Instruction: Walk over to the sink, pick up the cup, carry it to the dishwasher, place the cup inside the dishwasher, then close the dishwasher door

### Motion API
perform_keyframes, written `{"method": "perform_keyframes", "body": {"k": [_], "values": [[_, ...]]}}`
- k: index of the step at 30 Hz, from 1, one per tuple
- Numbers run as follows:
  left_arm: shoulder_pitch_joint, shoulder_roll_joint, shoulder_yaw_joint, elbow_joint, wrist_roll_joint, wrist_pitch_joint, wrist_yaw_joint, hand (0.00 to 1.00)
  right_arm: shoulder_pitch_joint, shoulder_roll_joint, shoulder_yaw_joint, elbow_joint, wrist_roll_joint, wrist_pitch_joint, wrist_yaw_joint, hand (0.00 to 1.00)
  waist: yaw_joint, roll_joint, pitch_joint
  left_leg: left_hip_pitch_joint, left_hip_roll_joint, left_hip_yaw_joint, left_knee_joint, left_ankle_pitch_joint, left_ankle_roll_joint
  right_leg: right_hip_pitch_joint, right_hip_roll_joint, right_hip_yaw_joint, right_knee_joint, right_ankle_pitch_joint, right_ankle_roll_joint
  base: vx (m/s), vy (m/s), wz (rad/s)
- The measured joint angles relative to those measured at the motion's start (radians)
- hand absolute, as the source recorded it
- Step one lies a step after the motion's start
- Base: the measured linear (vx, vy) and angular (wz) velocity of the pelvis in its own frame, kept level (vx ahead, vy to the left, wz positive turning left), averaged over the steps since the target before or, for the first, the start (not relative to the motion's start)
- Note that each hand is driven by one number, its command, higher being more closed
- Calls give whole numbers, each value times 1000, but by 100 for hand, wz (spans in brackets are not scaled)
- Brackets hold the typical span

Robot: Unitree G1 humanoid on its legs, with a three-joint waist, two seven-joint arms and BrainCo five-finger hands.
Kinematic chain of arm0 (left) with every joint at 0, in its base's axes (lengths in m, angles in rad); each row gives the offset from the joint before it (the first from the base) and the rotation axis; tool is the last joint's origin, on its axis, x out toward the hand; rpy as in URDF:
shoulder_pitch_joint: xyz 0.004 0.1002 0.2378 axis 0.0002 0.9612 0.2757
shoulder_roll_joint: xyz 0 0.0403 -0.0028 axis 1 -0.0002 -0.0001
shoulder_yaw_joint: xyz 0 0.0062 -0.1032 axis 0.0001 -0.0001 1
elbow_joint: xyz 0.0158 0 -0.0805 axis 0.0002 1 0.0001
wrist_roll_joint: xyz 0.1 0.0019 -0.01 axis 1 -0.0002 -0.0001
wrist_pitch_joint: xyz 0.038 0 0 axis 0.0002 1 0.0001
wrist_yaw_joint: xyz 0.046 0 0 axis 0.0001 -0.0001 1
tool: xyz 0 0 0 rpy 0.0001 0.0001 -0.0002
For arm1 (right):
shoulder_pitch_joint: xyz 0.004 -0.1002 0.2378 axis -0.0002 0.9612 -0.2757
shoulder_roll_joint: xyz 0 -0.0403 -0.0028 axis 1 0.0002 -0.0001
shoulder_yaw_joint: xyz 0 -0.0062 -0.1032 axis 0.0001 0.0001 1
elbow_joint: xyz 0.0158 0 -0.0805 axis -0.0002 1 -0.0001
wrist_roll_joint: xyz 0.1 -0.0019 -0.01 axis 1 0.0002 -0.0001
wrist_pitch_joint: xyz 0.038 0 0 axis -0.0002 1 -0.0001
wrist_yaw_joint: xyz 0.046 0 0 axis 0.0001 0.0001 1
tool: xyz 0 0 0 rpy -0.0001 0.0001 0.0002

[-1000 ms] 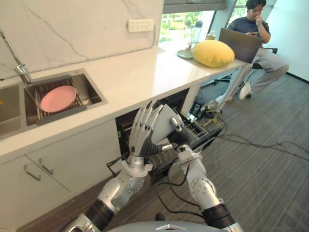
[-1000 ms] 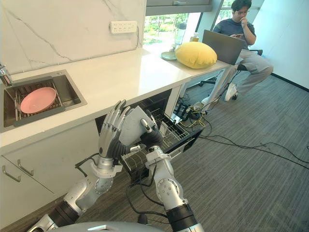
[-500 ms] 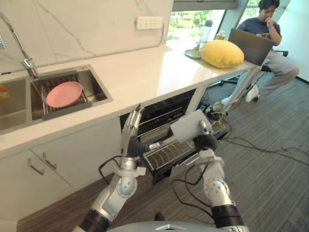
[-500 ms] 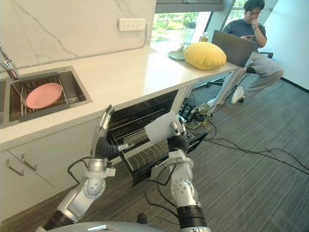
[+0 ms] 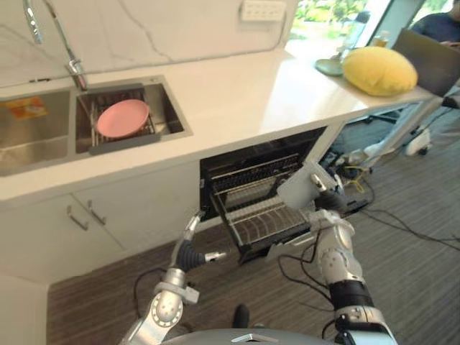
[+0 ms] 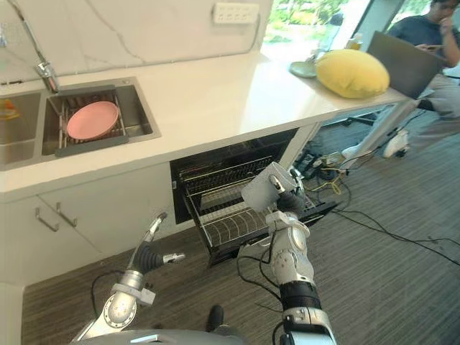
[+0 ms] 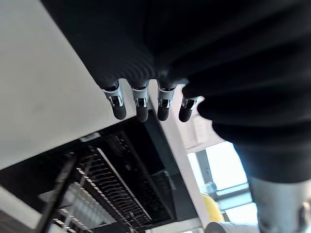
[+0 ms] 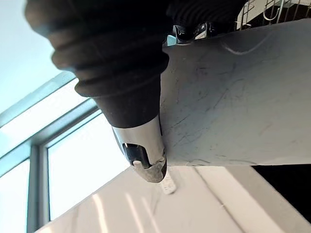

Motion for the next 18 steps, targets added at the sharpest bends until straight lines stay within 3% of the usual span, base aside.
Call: {"method": "perform_keyframes", "body": {"k": [1,7,12,15,18], "values": [[-3,4,8,17,-10,2,0,0,-15,-4,1,16,-9,1,-6,100,9,-2,6,-16,0,-2,7,1,0,-10,0,-3,0,2,-1,-64,7,26],[-65,42,152,151,-100,60,24,0,-322,-136,38,271,-55,10,-44,100,83,-10,189,-179,4,-62,143,-9,-15,-90,1,-78,7,41,-24,-76,-11,27],[-100,56,227,211,-112,65,85,0,-503,-236,69,419,-59,18,-48,100,123,-3,305,-268,4,-108,214,-16,-19,-122,5,-112,7,56,-18,-69,36,25],[-99,56,231,215,-125,66,112,0,-586,-292,87,487,-64,22,-48,100,155,15,332,-330,3,-113,241,-16,-16,-166,4,-122,7,58,-4,-62,68,8],[-96,42,229,230,-148,64,120,0,-659,-323,103,565,-95,41,-47,100,163,39,349,-367,1,-118,241,-6,-18,-196,0,-140,7,60,-7,-28,45,14]]}}
